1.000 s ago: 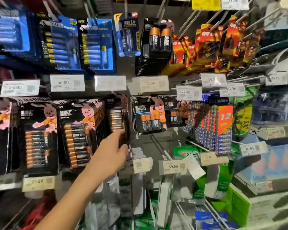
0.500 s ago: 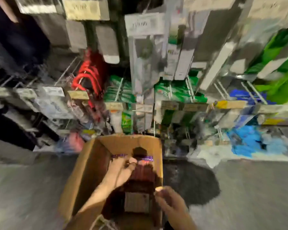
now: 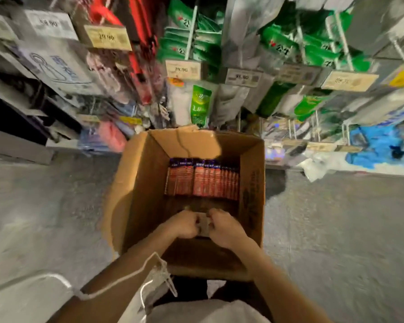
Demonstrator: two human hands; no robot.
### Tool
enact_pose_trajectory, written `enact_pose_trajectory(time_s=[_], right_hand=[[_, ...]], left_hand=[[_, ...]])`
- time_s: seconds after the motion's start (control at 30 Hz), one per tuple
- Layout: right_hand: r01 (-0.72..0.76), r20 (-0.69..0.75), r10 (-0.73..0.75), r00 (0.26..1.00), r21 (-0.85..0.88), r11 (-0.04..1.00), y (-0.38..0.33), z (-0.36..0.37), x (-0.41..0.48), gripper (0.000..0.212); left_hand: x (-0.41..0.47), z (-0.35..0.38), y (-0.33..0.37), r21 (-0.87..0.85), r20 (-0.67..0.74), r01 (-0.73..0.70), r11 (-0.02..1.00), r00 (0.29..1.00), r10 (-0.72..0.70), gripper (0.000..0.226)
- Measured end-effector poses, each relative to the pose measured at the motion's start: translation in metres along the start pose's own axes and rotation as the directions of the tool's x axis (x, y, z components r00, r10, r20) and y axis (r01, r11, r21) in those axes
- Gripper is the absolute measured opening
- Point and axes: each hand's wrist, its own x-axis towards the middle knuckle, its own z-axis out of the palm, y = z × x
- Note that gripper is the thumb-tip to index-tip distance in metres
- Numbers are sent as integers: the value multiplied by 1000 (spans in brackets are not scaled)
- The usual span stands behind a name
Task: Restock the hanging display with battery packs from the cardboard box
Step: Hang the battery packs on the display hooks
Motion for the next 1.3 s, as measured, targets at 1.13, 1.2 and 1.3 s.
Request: enact_pose_trajectory(time_s=[1.13,1.2,1.3], right_hand=[[-338,270,367,890,-151,929,72,75,176,34],[-320,257,329,909,-75,944,61,60,177,35],[-273,244,244,939,92,957,41,36,167,30]], left_hand=[[121,24,-58,490,-8,31,871,999,-31,48],[96,-5,-42,595,-51,-1,804,998,38,46],[45,-44,-20,718,-100,-38,695,983,157,41]])
